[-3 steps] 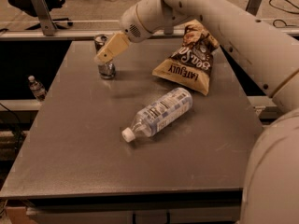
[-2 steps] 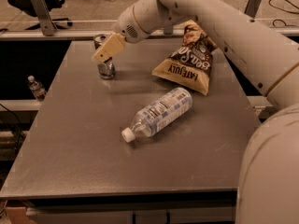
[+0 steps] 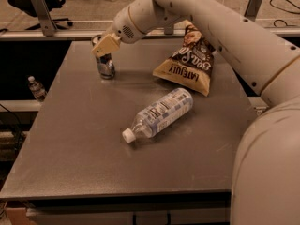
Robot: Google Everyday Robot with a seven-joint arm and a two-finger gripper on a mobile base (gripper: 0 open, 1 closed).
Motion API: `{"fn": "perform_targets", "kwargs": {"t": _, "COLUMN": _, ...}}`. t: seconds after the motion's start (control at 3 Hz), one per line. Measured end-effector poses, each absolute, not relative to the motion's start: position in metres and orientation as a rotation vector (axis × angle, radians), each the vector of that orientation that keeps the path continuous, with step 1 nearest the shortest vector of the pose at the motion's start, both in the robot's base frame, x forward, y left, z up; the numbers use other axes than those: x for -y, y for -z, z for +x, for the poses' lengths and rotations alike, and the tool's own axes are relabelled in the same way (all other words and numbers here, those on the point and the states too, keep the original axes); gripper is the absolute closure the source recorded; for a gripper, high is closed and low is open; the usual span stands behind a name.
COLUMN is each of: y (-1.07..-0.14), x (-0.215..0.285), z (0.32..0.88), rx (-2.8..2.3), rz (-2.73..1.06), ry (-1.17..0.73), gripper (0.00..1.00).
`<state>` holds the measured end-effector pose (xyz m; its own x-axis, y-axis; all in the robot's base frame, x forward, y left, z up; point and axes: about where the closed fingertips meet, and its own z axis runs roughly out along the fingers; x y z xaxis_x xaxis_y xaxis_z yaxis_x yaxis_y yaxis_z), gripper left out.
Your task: Move redbull can near blue plastic bottle
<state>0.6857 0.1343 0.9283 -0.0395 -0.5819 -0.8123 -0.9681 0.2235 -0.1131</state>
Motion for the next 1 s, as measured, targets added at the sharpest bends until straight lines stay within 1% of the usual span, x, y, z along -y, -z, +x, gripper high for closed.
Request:
{"fn": "perform_targets", "kwargs": {"t": 0.33, "y": -0.940, "x": -0.127, "z": 0.686, "rx": -1.714, "rz": -1.438, "ry": -0.614, "gripper": 0.87}}
{"fn": "perform_targets", "kwargs": {"t": 0.67, "y": -0.956, "x": -0.100, "z": 0.682, "rx": -1.739, "rz": -1.400, "ry": -0.570, "gripper": 1.00}}
{"fn": "perform_targets", "kwargs": {"t": 1.0, "y": -0.959, "x": -0.066, "z": 0.665, "rx": -1.822, "rz": -1.362, "ry": -0.563, "gripper": 1.00}}
